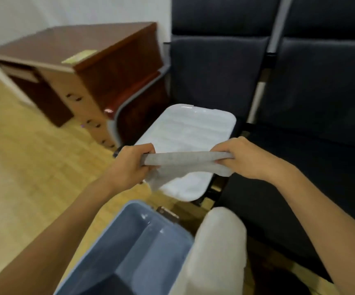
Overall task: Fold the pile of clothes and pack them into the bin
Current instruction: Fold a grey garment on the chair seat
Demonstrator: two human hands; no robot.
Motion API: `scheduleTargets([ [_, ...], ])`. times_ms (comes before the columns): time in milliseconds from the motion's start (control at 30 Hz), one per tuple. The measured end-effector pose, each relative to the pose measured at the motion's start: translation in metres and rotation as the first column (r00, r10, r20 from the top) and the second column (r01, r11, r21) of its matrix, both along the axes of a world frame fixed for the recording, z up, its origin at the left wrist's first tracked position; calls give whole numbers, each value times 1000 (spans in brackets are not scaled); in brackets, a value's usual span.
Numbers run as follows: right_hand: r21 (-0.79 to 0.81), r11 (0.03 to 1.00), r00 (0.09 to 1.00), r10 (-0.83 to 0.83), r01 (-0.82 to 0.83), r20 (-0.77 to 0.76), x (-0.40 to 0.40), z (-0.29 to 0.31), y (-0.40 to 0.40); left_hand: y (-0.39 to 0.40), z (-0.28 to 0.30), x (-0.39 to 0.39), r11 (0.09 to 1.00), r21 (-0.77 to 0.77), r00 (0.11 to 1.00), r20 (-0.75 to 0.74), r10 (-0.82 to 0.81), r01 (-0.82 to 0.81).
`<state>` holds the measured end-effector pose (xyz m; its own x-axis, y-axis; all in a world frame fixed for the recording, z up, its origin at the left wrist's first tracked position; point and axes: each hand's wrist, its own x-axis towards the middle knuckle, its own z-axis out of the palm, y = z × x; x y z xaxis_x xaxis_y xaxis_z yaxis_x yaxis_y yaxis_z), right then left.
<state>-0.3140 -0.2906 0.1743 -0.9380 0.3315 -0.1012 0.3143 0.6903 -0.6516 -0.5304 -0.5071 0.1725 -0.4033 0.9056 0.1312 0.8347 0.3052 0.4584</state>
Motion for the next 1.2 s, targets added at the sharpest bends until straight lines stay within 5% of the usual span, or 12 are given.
scheduleTargets([
  [433, -23, 943, 921, 329, -332, 208, -141, -134, -188, -244, -126, -10, 912, -229, 893, 225, 389, -340],
  [767, 65, 899, 867, 397, -434, 300, -190, -237, -216, -261, -253, -2, 776, -308, 745, 240, 623, -550],
  [1067, 232, 751, 765, 506, -618, 398, -178, -316, -204, -243, -352, 42, 777, -256, 791, 68, 608, -575],
  [1100, 252, 706, 715, 493, -662, 497, -167, -325, -204, -241, -368, 55, 784, -351, 821, 67, 566, -512],
  [1200, 127, 532, 360, 361, -837, 861, -132, -354, -199, -237, -405, 91, 688, -707, 877, 215, 429, -163],
])
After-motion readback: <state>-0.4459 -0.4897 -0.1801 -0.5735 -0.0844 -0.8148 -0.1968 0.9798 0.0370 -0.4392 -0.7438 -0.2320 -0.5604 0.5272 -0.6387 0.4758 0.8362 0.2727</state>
